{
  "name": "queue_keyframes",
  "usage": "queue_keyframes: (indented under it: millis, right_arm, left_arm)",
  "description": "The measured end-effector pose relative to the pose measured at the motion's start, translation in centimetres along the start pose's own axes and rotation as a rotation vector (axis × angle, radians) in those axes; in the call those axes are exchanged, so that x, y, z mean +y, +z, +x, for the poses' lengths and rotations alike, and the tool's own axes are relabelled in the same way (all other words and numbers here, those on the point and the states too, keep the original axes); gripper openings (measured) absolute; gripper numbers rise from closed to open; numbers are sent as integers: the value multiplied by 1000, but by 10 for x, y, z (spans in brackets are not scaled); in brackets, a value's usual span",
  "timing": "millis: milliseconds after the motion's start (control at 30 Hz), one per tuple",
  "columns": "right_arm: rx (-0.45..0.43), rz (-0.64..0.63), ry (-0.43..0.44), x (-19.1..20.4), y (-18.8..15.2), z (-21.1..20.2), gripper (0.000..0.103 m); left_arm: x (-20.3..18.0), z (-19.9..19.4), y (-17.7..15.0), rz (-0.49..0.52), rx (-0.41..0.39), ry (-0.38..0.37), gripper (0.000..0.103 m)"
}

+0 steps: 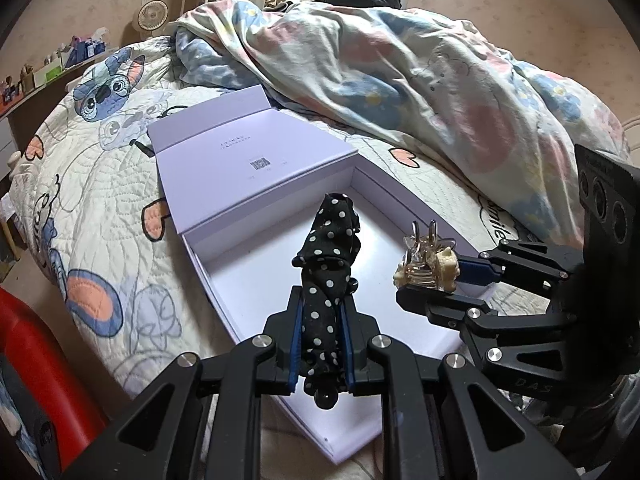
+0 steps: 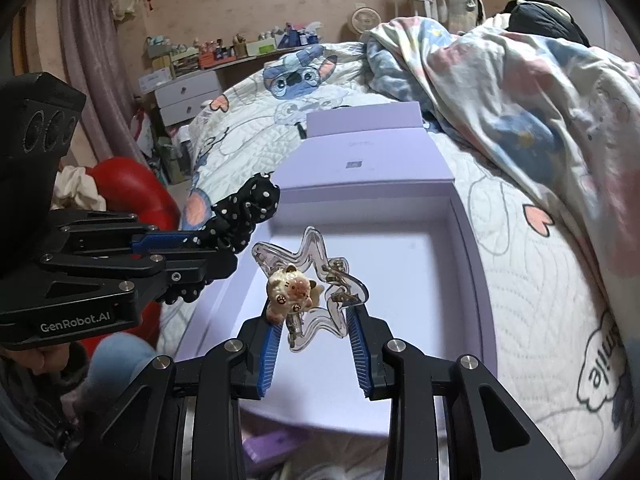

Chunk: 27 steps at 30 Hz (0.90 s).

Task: Organize rigid objects
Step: 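Carry the scrunchie and star clip over the lavender box with both grippers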

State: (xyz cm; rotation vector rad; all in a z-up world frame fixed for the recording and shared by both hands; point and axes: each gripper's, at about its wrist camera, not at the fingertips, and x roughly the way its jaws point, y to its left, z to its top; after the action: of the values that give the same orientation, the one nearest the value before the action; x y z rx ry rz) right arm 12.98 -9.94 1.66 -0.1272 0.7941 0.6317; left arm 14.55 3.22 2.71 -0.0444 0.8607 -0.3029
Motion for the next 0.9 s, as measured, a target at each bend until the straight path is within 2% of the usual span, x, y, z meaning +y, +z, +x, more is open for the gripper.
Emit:
queue_keyframes:
  millis: [500,900]
  right_arm:
    - [-4,-19,-38,-28,34,34,32]
    - [56,-11,-45,-46,46,65,32]
  left_arm:
    - [19,51,34,21,33,11,16]
    - [29,88,50,46,78,41,16]
